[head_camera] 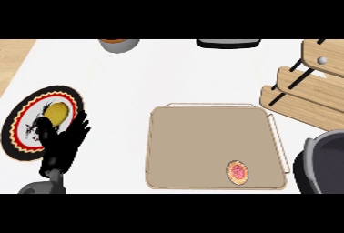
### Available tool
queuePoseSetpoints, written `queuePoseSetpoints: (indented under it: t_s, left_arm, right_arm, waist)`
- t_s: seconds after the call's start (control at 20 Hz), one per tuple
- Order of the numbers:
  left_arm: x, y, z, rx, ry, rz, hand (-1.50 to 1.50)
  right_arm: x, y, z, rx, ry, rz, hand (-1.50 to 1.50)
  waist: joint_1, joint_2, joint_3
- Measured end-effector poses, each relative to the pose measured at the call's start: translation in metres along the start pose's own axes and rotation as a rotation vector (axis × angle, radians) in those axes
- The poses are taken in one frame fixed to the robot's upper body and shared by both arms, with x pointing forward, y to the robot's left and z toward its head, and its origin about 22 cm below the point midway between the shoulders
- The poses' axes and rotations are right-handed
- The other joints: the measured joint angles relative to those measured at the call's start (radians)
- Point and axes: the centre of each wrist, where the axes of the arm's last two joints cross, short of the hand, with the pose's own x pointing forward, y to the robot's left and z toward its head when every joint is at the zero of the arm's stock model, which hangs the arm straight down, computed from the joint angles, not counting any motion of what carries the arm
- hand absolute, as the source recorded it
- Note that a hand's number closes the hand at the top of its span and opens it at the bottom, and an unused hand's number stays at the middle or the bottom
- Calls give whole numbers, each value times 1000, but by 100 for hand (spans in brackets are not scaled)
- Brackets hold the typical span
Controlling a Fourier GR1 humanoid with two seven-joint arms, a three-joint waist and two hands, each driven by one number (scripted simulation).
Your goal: Pick the squash from the tray and place it in the tiered shelf
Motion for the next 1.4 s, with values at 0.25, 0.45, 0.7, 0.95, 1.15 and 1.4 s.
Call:
queuePoseSetpoints:
  t_s: [0.25, 0.45, 0.7, 0.95, 1.15, 1.4]
  left_arm:
    - [7, -1, -4, 1, -4, -5, 0]
    - [6, 3, -7, -6, -3, -8, 0]
    - [5, 1, -3, -7, -4, -11, 0]
    - [5, 3, 2, -11, -11, -13, 0]
    - [9, 2, -2, -16, -6, -13, 0]
    - [2, -2, 1, -13, -7, -13, 0]
  right_arm:
    - [-4, -40, -36, -37, 24, -34, 150]
    - [-8, -67, -64, -39, 46, -20, 150]
    - [-20, -81, -99, 8, 80, 18, 150]
    - [-36, -71, -119, 62, 84, 69, 150]
    - [-54, -64, -139, 73, 86, 94, 150]
    - [-63, -46, -158, 67, 90, 101, 150]
  waist:
    - [4, 2, 0]
    - [9, 3, 1]
    - [16, 4, 1]
    - [18, 5, 1]
    - [19, 6, 1]
    - [22, 6, 1]
